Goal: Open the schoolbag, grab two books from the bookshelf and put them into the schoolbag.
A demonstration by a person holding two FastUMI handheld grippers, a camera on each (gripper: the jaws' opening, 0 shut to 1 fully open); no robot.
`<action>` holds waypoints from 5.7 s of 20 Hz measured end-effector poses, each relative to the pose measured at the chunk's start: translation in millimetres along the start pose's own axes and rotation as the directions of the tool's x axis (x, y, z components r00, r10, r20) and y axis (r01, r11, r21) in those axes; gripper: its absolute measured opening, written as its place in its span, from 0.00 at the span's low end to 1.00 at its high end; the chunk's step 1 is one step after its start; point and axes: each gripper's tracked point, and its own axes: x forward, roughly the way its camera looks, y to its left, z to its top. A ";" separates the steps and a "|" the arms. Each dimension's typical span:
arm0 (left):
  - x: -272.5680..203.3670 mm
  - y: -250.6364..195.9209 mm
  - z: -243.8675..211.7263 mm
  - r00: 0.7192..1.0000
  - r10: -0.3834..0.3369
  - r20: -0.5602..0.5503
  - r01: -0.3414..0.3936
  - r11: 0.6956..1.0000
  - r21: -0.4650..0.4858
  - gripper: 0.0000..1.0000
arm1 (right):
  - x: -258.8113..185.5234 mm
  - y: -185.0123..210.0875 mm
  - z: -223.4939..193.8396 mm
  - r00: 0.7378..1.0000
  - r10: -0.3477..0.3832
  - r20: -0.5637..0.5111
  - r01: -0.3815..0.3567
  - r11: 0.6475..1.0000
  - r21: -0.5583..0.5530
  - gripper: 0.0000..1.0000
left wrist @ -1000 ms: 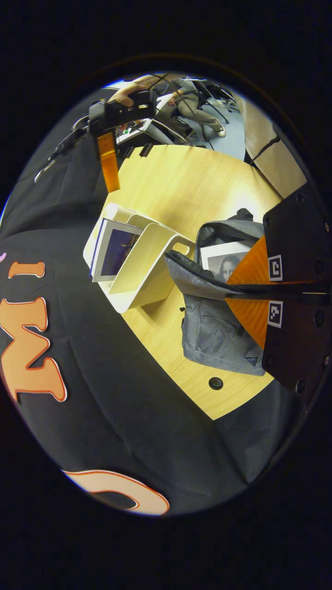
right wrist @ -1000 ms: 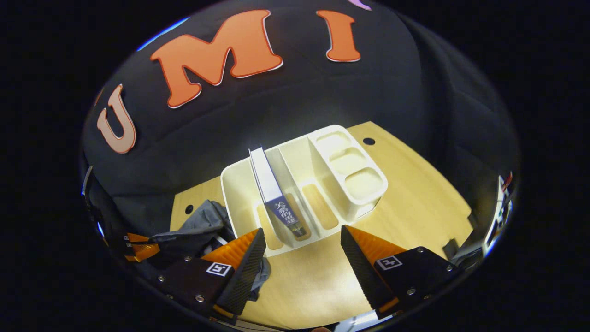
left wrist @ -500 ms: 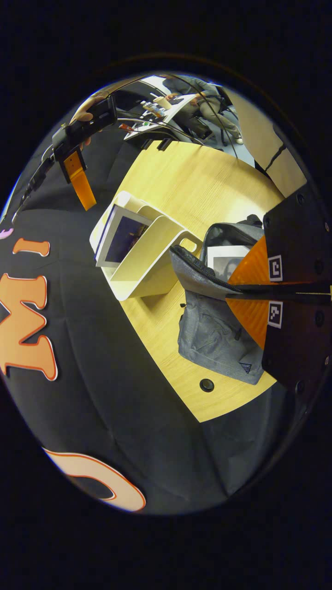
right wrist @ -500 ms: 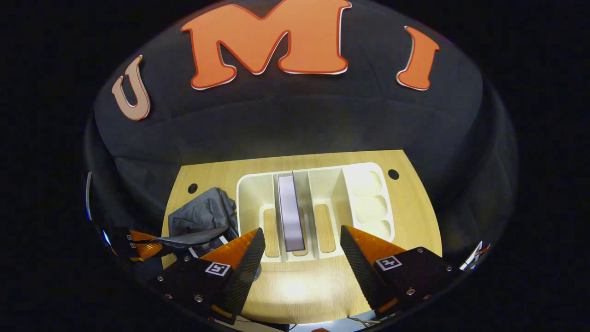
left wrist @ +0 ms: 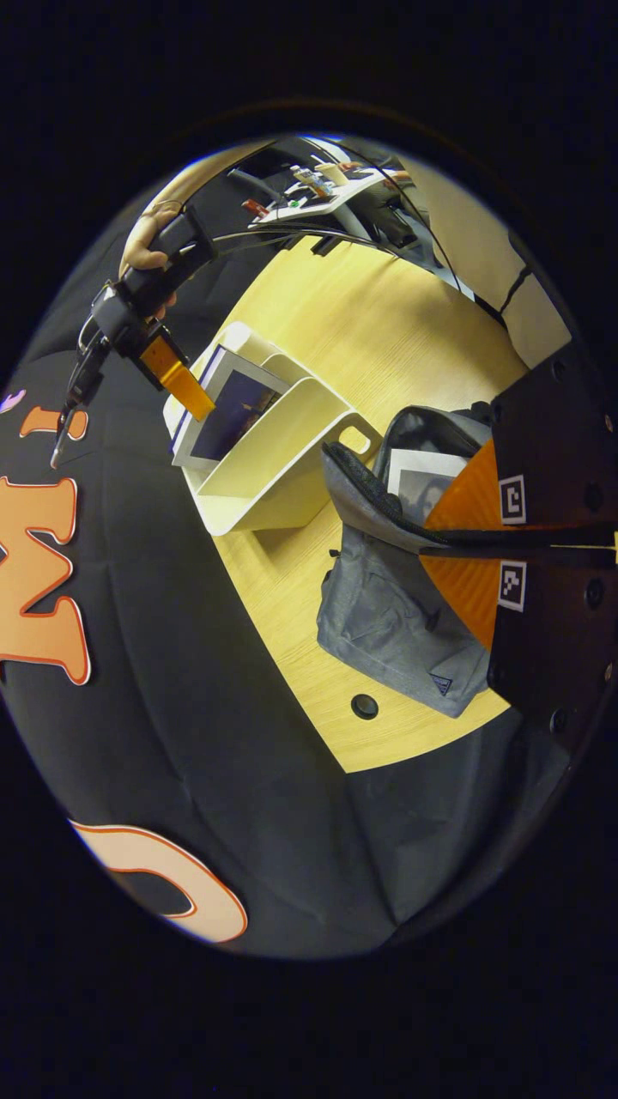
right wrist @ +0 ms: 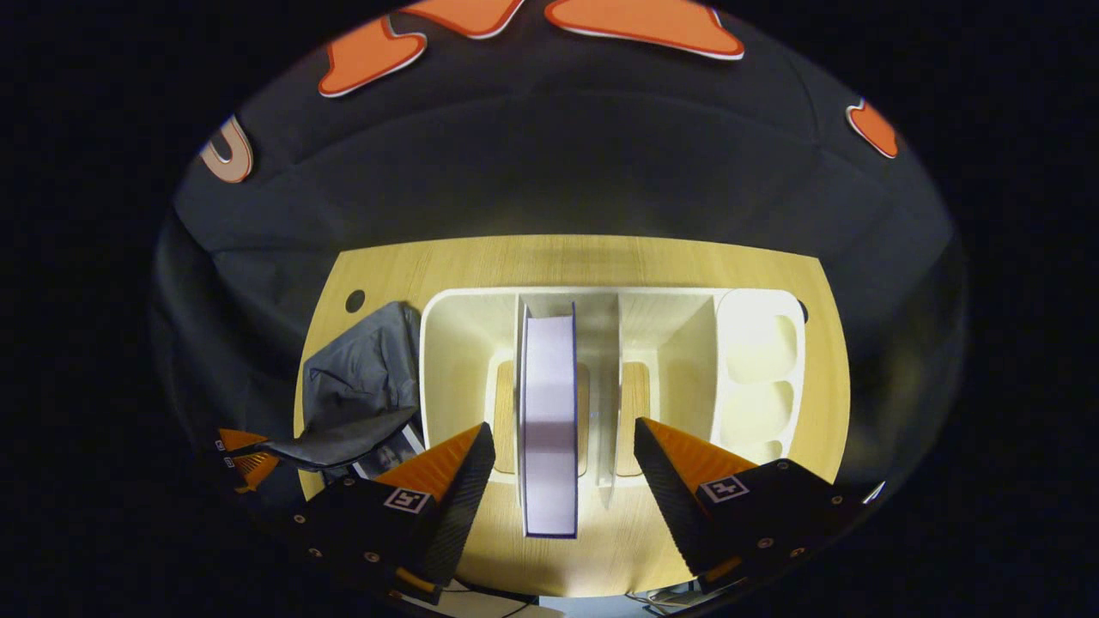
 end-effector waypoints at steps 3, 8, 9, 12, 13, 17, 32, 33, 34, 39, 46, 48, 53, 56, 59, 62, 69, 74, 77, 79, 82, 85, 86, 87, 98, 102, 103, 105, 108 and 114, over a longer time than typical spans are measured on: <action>0.0 -0.1 1.1 1.000 0.007 -0.013 -0.007 1.000 -0.013 0.01 | 17.4 -6.5 2.1 1.000 -0.019 -0.025 0.018 1.000 -0.009 0.88; 1.1 2.9 -1.1 1.000 0.013 -0.024 -0.014 0.999 -0.030 0.02 | 28.7 2.9 2.4 0.999 -0.012 -0.038 0.012 1.000 -0.015 0.40; 1.4 2.4 -1.7 1.000 0.012 -0.025 -0.013 0.999 -0.032 0.02 | 29.2 -0.8 3.7 0.999 -0.017 -0.032 0.017 1.000 -0.012 0.39; -0.4 1.2 -2.7 1.000 0.011 -0.028 -0.012 0.999 -0.030 0.01 | 22.6 -0.2 8.7 1.000 -0.009 -0.009 0.009 1.000 0.006 0.35; -0.6 0.5 -1.3 1.000 0.008 -0.029 -0.009 1.000 -0.024 0.01 | 17.9 -0.3 9.4 1.000 0.000 -0.001 0.001 1.000 0.013 0.35; -0.2 -0.7 0.2 1.000 -0.002 -0.025 0.003 1.000 0.007 0.02 | -11.9 -3.0 9.3 0.999 0.000 0.039 -0.001 0.999 0.033 0.35; 0.2 4.7 2.7 0.991 -0.129 0.023 0.122 0.975 0.184 0.01 | -229.1 43.5 -15.2 0.891 -0.075 0.449 -0.008 0.984 0.179 0.34; -1.8 5.7 3.9 0.991 -0.132 0.030 0.124 0.972 0.202 0.01 | -232.8 52.6 -25.0 0.885 -0.061 0.461 -0.037 0.979 0.201 0.34; -4.3 7.0 4.1 0.990 -0.133 0.037 0.122 0.968 0.217 0.01 | -235.3 62.5 -34.0 0.882 -0.041 0.470 -0.075 0.972 0.225 0.34; -5.8 10.8 3.5 0.988 -0.144 0.050 0.125 0.953 0.277 0.01 | -203.3 106.3 -87.2 0.873 0.108 0.476 -0.302 0.885 0.354 0.34; -10.0 20.9 8.5 0.990 -0.128 0.051 0.105 0.941 0.322 0.01 | -123.2 140.0 -154.2 0.840 0.239 0.486 -0.512 0.646 0.567 0.33; -8.6 23.8 11.2 0.992 -0.116 0.057 0.092 0.942 0.323 0.01 | -91.8 150.6 -165.3 0.829 0.273 0.489 -0.548 0.571 0.611 0.33; -12.3 22.6 14.6 0.992 -0.112 0.055 0.091 0.951 0.296 0.01 | -25.2 175.6 -178.7 0.799 0.329 0.503 -0.601 0.409 0.687 0.33; -17.6 17.4 19.2 0.990 -0.115 0.076 0.086 0.948 0.305 0.01 | 11.2 201.8 -174.2 0.777 0.362 0.514 -0.625 0.352 0.697 0.33; -30.4 0.5 22.3 0.987 -0.136 0.088 0.101 0.939 0.329 0.01 | 33.8 221.2 -156.7 0.746 0.355 0.563 -0.661 0.298 0.688 0.33; -39.9 -10.2 29.3 0.983 -0.134 0.122 0.081 0.927 0.366 0.01 | 49.1 235.2 -140.7 0.726 0.328 0.605 -0.685 0.259 0.681 0.33; -39.1 -16.0 27.8 0.985 -0.135 0.109 0.083 0.917 0.391 0.01 | 113.8 255.5 -143.1 0.844 0.227 0.486 -0.533 0.254 0.807 0.67; -30.4 -6.2 19.1 0.983 -0.149 0.104 0.106 0.936 0.337 0.02 | 102.6 252.7 -154.8 0.865 0.253 0.433 -0.495 0.302 0.815 0.88; -26.1 -13.0 13.7 0.981 -0.166 0.100 0.124 0.934 0.334 0.01 | 91.4 228.1 -168.9 0.894 0.202 0.399 -0.447 0.380 0.810 0.97; -22.4 -20.1 7.3 0.979 -0.183 0.094 0.141 0.931 0.336 0.01 | 84.2 214.4 -178.1 0.908 0.169 0.383 -0.419 0.410 0.811 0.98; -16.4 -32.6 0.2 0.975 -0.205 0.086 0.168 0.932 0.322 0.01 | 73.8 191.7 -197.5 0.932 0.112 0.344 -0.356 0.453 0.818 0.98; -12.2 -45.7 -11.0 0.971 -0.226 0.075 0.198 0.941 0.273 0.01 | 65.3 166.3 -215.9 0.960 0.061 0.272 -0.262 0.532 0.805 0.98; -11.2 -50.6 -16.2 0.970 -0.231 0.076 0.206 0.948 0.242 0.07 | 62.4 156.7 -218.4 0.966 0.040 0.256 -0.233 0.566 0.791 0.98; -9.5 -55.5 -20.5 0.969 -0.235 0.075 0.216 0.955 0.205 0.04 | 59.2 148.4 -218.3 0.969 0.024 0.245 -0.210 0.598 0.774 0.98; 7.4 -121.0 -24.8 0.992 -0.046 0.120 0.063 0.988 -0.144 0.82 | 25.0 39.5 -219.9 0.989 0.037 0.143 -0.108 0.842 0.528 0.99; -15.3 -131.4 14.1 0.955 0.113 0.274 -0.058 0.977 -0.204 0.98 | -23.5 -7.3 -184.9 0.965 -0.023 0.262 -0.086 0.914 0.397 0.99; -23.4 -134.2 27.4 0.935 0.141 0.325 -0.066 0.971 -0.231 0.99 | -39.7 -14.6 -172.8 0.952 -0.034 0.304 -0.084 0.927 0.367 0.98; -42.8 -132.1 55.0 0.872 0.208 0.442 -0.082 0.954 -0.287 0.98 | -73.8 -24.0 -147.1 0.908 -0.053 0.416 -0.089 0.945 0.315 0.99; -66.0 -112.0 82.0 0.766 0.323 0.556 -0.154 0.931 -0.330 0.97 | -125.3 -35.7 -106.6 0.799 -0.098 0.593 -0.081 0.960 0.268 0.98; -106.3 -98.0 109.2 0.585 0.489 0.647 -0.168 0.854 -0.493 0.97 | -183.9 -42.3 -78.6 0.547 -0.157 0.822 -0.059 0.973 0.225 0.97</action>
